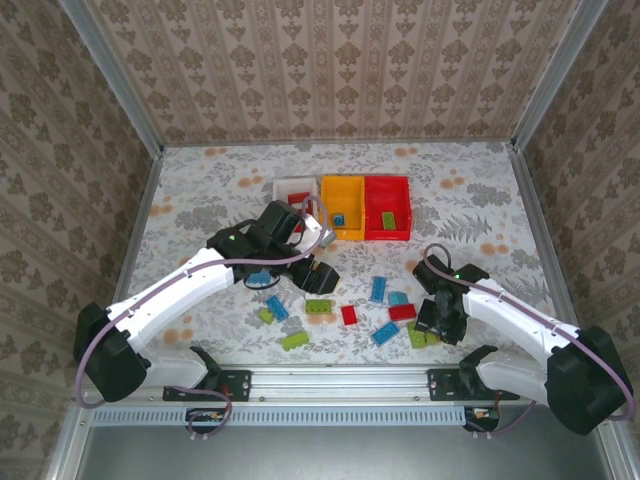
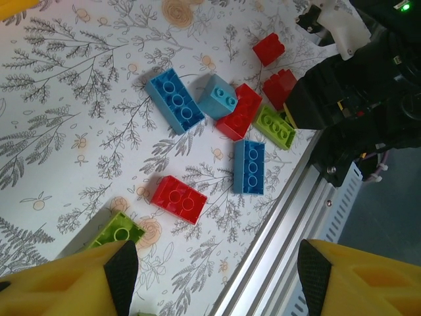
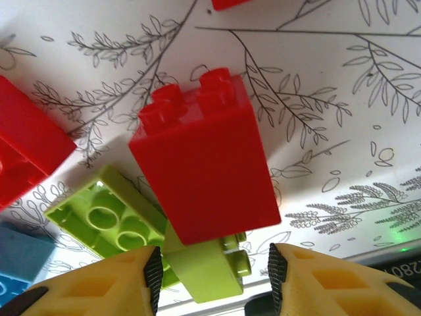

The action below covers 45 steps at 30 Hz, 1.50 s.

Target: Sort the legos into containers by color

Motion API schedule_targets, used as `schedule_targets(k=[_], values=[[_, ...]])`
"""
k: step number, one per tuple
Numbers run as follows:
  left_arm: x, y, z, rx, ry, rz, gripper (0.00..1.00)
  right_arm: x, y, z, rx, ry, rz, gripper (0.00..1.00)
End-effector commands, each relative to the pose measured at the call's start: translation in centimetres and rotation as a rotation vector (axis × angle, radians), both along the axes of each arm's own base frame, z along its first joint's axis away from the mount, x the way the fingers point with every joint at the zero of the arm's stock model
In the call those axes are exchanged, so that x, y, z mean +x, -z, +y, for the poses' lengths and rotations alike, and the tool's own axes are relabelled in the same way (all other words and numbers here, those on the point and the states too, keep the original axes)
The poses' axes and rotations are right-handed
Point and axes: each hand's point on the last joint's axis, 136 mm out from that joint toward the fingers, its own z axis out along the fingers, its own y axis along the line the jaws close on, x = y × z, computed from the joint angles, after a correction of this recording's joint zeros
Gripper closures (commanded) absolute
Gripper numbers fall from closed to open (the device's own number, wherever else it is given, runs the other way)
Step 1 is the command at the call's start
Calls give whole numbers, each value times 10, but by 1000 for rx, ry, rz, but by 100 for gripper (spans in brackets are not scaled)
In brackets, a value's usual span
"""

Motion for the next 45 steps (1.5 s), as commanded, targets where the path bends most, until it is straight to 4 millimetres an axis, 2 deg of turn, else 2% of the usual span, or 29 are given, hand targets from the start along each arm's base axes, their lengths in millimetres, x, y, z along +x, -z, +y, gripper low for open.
schedule_targets(k=[1, 7, 18, 21, 26, 29, 32, 34, 36, 39, 43, 45], values=[[0, -3, -9, -25, 7, 4, 31, 0, 5, -1, -9, 14, 16, 52], [1, -7, -12, -26, 12, 0, 32, -1, 6, 0, -8, 11, 48, 54], [5, -10, -17, -35, 1, -7, 32, 1, 5, 0, -14, 10, 55, 71], [5, -10, -17, -36, -5, -10, 32, 7, -2, 1, -5, 8, 11, 74], [10, -12, -16, -41, -35, -26, 33, 27, -26, 4, -3, 4, -73, 77], [16, -15, -14, -40, -72, -48, 33, 48, -47, 9, -3, -12, -140, 78], [28, -21, -9, -42, -136, -77, 33, 77, -76, 14, -12, -47, -238, 78], [39, -28, -3, -53, -199, -100, 34, 103, -96, 21, -13, -81, -319, 78], [49, -34, 1, -67, -250, -115, 34, 129, -107, 30, -16, -115, -375, 78], [61, -42, 6, -79, -304, -141, 33, 176, -113, 47, -12, -160, -438, 79], [76, -55, 8, -95, -358, -179, 33, 235, -108, 64, -3, -194, -491, 79], [80, -59, 7, -101, -369, -190, 33, 258, -103, 69, 7, -204, -509, 78]])
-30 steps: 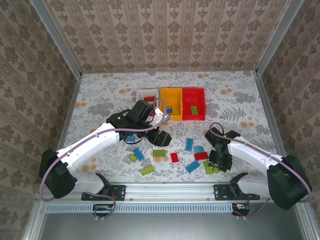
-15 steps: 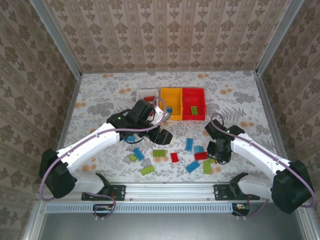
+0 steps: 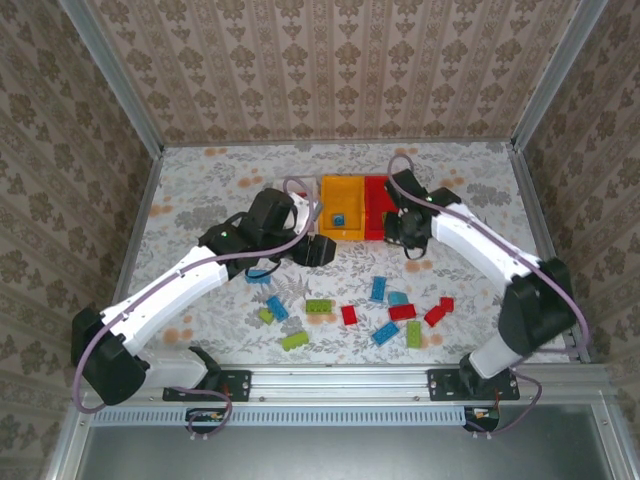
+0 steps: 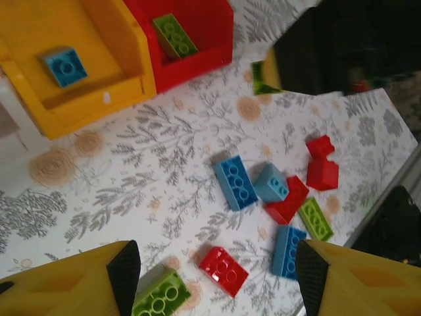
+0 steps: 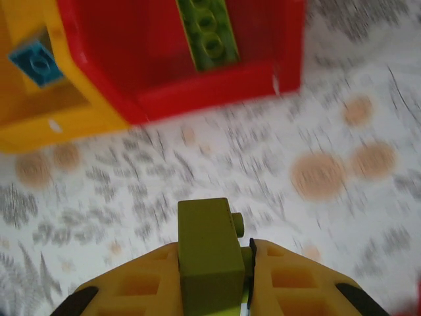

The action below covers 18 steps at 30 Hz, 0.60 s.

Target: Sort the legos into containers by color

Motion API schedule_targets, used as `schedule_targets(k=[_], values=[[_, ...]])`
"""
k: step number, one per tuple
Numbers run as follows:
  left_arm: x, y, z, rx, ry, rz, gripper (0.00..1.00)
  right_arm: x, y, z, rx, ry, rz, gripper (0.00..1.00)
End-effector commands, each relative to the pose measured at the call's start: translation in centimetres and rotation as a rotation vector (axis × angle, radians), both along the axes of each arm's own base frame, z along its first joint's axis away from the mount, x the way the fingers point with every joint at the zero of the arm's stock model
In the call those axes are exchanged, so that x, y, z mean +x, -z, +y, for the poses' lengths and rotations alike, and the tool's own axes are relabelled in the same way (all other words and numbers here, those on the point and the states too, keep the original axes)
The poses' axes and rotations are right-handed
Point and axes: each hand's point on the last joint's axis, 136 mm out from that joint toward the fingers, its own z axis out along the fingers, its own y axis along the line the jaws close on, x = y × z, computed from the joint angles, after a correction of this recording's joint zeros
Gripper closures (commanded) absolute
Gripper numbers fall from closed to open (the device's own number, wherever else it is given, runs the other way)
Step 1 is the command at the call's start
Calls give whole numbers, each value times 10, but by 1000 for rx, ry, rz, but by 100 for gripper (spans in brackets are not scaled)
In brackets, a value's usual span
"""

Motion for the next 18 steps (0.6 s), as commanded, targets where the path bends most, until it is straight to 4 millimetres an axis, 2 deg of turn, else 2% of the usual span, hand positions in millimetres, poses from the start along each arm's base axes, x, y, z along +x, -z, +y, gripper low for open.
schedule_targets(k=[1, 4, 8, 12, 18], values=[[18, -31, -2, -53, -63, -72, 33, 48, -2, 5, -6, -52, -91, 78], [22, -32, -3, -53, -70, -76, 33, 73, 7, 12, 25, -74, -98, 78], [22, -27, -4, -40, -67, -64, 33, 94, 21, 16, 54, -70, -73, 78], [20, -16, -2, -8, -60, -50, 33, 99, 41, 15, 64, -58, -29, 77], [14, 2, 2, 35, -40, -21, 33, 95, 52, 14, 71, -55, -5, 65]])
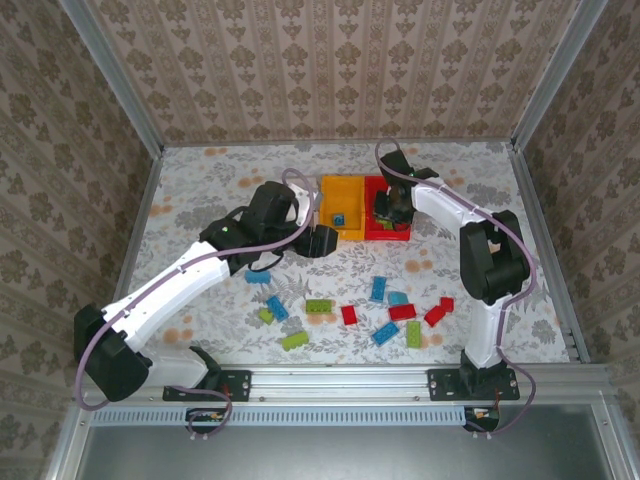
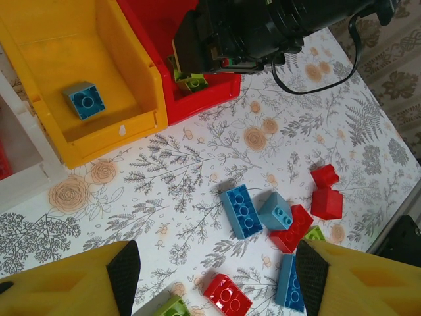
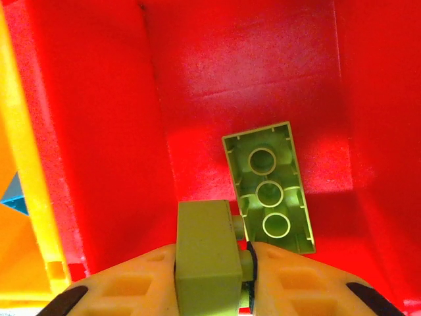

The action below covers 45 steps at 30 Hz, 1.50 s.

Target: Sort the legos into containers by color

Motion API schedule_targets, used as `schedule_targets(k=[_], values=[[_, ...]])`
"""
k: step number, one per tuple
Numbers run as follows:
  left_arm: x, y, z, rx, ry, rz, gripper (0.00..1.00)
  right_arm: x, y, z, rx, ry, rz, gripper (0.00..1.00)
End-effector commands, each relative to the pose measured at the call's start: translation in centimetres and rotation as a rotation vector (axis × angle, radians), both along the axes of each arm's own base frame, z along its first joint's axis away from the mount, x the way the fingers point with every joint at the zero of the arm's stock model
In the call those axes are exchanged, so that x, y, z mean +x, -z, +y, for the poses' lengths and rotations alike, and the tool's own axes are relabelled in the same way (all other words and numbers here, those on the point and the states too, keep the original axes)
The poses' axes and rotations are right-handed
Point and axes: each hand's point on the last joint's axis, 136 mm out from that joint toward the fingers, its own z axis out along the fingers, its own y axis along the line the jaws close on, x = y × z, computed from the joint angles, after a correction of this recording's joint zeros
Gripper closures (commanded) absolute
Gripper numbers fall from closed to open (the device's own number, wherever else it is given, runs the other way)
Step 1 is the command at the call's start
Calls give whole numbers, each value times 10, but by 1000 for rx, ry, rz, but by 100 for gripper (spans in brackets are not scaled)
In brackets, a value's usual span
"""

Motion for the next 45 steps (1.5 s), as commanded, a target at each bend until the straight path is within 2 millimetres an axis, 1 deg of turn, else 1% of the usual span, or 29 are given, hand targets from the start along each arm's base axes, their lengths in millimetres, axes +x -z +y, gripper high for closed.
schedule_targets(k=[1, 4, 8, 11, 13, 14, 15, 16, 17, 19, 21, 22, 25, 28, 31, 34, 36, 38, 41, 44, 45], values=[[-1, 18, 8, 58, 1, 24, 33, 1, -1, 4, 23, -17, -3, 64], [0, 29, 19, 106, -36, 42, 33, 1, -6, 2, 20, -21, -10, 57], [4, 38, 42, 142, -137, 85, 33, 0, -19, 0, 16, -20, -29, 55], [9, 49, 77, 186, -315, 156, 34, -3, -44, 0, 26, -32, -91, 55], [10, 61, 109, 210, -485, 246, 34, -8, -67, 7, 35, -75, -167, 55], [8, 69, 124, 212, -569, 302, 34, -13, -78, 13, 45, -111, -206, 54], [6, 78, 139, 202, -663, 370, 34, -20, -89, 25, 62, -171, -254, 52], [4, 86, 149, 177, -739, 430, 34, -25, -102, 42, 90, -244, -325, 50], [2, 92, 156, 155, -794, 475, 34, -35, -110, 57, 110, -316, -368, 49], [2, 105, 174, 101, -940, 570, 32, -63, -126, 96, 180, -490, -467, 41], [2, 116, 184, 42, -1063, 656, 29, -92, -130, 123, 237, -616, -503, 35], [2, 125, 187, 12, -1120, 698, 26, -106, -130, 136, 265, -667, -503, 31], [9, 146, 186, -93, -1244, 802, 23, -141, -127, 160, 312, -777, -482, 27], [13, 162, 185, -129, -1335, 877, 23, -164, -125, 174, 335, -849, -485, 22], [21, 174, 182, -144, -1375, 905, 23, -178, -124, 183, 367, -896, -484, 20], [32, 184, 182, -146, -1401, 905, 23, -185, -124, 190, 378, -924, -465, 21], [35, 192, 180, -147, -1411, 925, 24, -187, -123, 192, 386, -927, -455, 21], [33, 201, 179, -125, -1432, 959, 28, -187, -124, 193, 393, -925, -454, 21], [29, 208, 181, -106, -1457, 973, 38, -187, -123, 193, 393, -921, -447, 21], [32, 211, 181, -125, -1458, 959, 52, -187, -121, 192, 386, -913, -447, 21], [33, 211, 181, -124, -1456, 958, 58, -186, -120, 191, 384, -906, -446, 21]])
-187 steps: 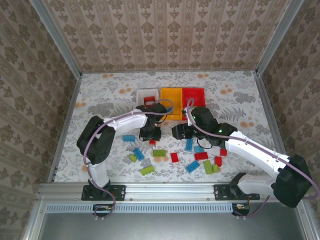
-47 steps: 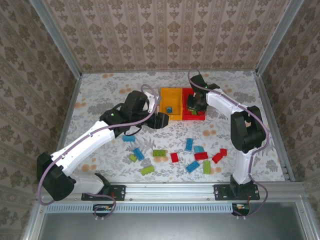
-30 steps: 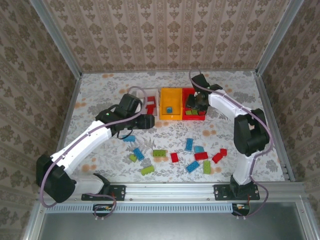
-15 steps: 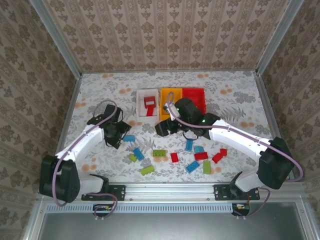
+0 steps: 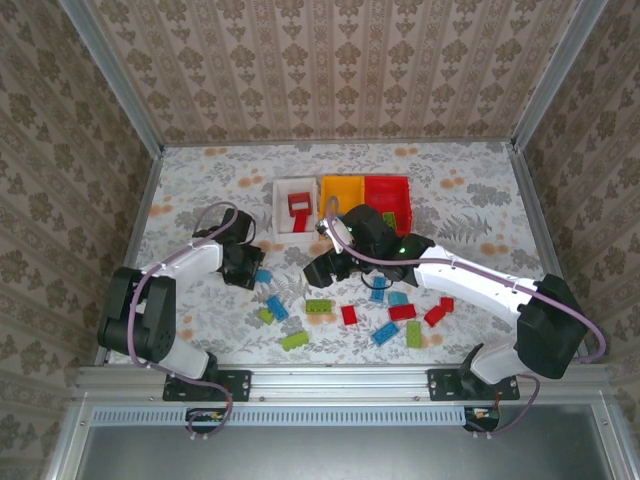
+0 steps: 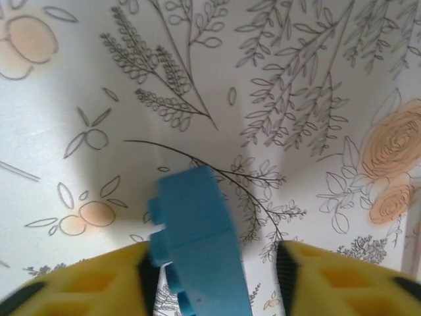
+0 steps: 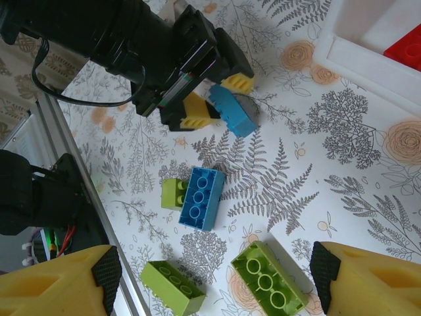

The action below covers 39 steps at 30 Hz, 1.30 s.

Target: Sort the legos into containers by color

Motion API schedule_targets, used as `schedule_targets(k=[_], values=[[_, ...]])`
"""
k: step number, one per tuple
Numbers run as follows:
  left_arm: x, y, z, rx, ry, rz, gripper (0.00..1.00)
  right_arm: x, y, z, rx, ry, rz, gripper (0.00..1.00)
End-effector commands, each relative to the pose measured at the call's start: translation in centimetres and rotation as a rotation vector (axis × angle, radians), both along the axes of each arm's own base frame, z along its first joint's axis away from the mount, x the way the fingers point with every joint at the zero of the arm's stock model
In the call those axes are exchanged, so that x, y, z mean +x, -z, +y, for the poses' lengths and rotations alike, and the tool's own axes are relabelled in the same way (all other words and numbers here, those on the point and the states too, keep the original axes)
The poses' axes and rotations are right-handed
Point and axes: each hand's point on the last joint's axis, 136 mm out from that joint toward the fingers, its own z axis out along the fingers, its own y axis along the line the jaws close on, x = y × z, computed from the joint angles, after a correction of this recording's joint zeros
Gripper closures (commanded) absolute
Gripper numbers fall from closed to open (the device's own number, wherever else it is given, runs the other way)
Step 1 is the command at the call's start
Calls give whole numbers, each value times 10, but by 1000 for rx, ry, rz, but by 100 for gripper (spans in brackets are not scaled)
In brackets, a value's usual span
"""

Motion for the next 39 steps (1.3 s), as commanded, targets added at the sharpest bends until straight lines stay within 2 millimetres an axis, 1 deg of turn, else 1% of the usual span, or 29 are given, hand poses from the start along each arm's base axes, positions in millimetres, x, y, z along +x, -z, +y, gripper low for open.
schedule_targets(k=[1, 2, 3, 6, 9, 11, 12, 14, 17, 18, 19, 21, 22, 23, 26, 28, 31, 34, 36, 39], values=[[1, 3, 1, -5, -22, -3, 64, 0, -13, 4, 36, -6, -26, 22], [-1, 4, 1, -2, -18, 2, 68, 1, -13, 4, 36, -4, -25, 22], [-2, 2, 2, 3, -12, 6, 70, 1, -12, 4, 35, -1, -24, 22], [-3, 0, 3, 14, 3, 5, 71, 4, -13, 4, 34, 11, -25, 22], [-3, -7, 5, 27, 30, -16, 71, 9, -18, 0, 34, 36, -39, 23], [0, -15, 4, 43, 71, -42, 72, 18, -23, -9, 39, 79, -52, 24], [2, -24, 3, 56, 107, -66, 73, 23, -27, -14, 46, 111, -57, 24], [10, -44, -1, 90, 188, -121, 74, 34, -43, -30, 83, 178, -85, 24], [29, -85, -24, 147, 396, -240, 76, 52, -60, -58, 138, 310, -124, 24], [34, -98, -36, 166, 475, -264, 76, 58, -65, -70, 161, 358, -139, 25], [40, -111, -53, 177, 559, -294, 76, 63, -70, -81, 181, 412, -160, 25], [52, -131, -81, 208, 700, -347, 76, 73, -76, -104, 207, 516, -179, 25], [60, -140, -96, 226, 771, -377, 76, 77, -76, -115, 213, 562, -175, 25], [66, -147, -109, 240, 824, -401, 76, 80, -78, -122, 222, 588, -173, 25], [87, -160, -152, 251, 973, -463, 76, 86, -82, -138, 227, 649, -182, 25], [102, -155, -180, 220, 1035, -484, 76, 89, -84, -146, 230, 675, -184, 25], [121, -144, -211, 170, 1094, -505, 77, 90, -84, -149, 230, 683, -179, 25], [135, -128, -239, 123, 1148, -508, 77, 90, -84, -149, 232, 680, -180, 25], [140, -118, -251, 99, 1166, -496, 77, 90, -84, -150, 233, 685, -183, 25], [144, -100, -259, 94, 1175, -457, 77, 89, -86, -152, 232, 690, -186, 25]])
